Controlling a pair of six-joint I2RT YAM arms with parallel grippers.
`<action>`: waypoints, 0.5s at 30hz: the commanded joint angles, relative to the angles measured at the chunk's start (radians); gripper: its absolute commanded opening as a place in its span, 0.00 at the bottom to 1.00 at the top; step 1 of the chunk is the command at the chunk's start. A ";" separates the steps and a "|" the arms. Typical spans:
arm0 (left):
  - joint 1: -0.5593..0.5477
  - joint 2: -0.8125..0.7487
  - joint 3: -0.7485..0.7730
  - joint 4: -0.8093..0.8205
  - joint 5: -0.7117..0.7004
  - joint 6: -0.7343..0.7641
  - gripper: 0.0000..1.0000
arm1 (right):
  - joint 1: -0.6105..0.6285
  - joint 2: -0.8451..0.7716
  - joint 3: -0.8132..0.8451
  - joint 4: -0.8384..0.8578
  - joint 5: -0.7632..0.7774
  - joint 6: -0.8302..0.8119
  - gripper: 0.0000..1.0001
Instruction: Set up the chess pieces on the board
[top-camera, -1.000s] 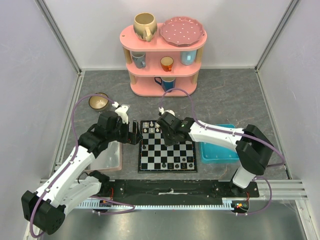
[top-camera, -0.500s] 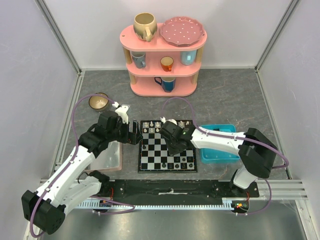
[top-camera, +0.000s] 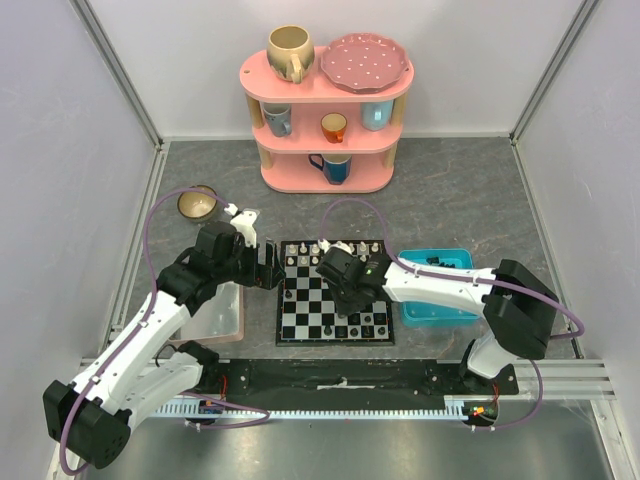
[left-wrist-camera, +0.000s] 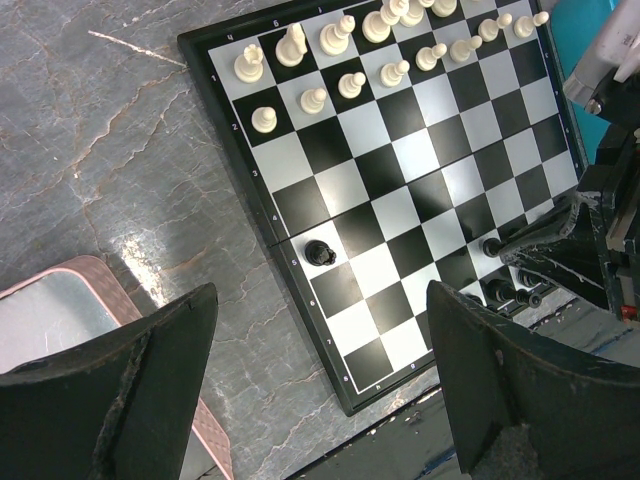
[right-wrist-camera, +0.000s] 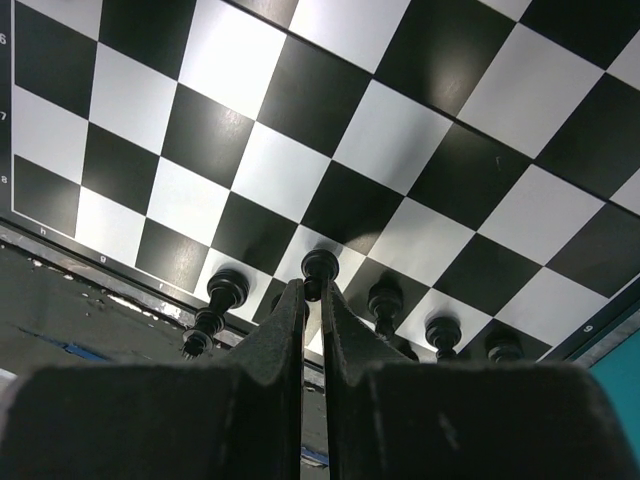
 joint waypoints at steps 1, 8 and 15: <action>-0.005 -0.003 0.002 0.029 0.026 0.031 0.91 | 0.013 -0.034 -0.007 -0.012 -0.009 0.012 0.13; -0.005 -0.003 0.004 0.029 0.026 0.031 0.91 | 0.025 -0.024 -0.002 -0.012 -0.012 0.012 0.13; -0.005 -0.003 0.002 0.027 0.028 0.031 0.91 | 0.028 -0.015 -0.001 -0.016 -0.012 0.010 0.13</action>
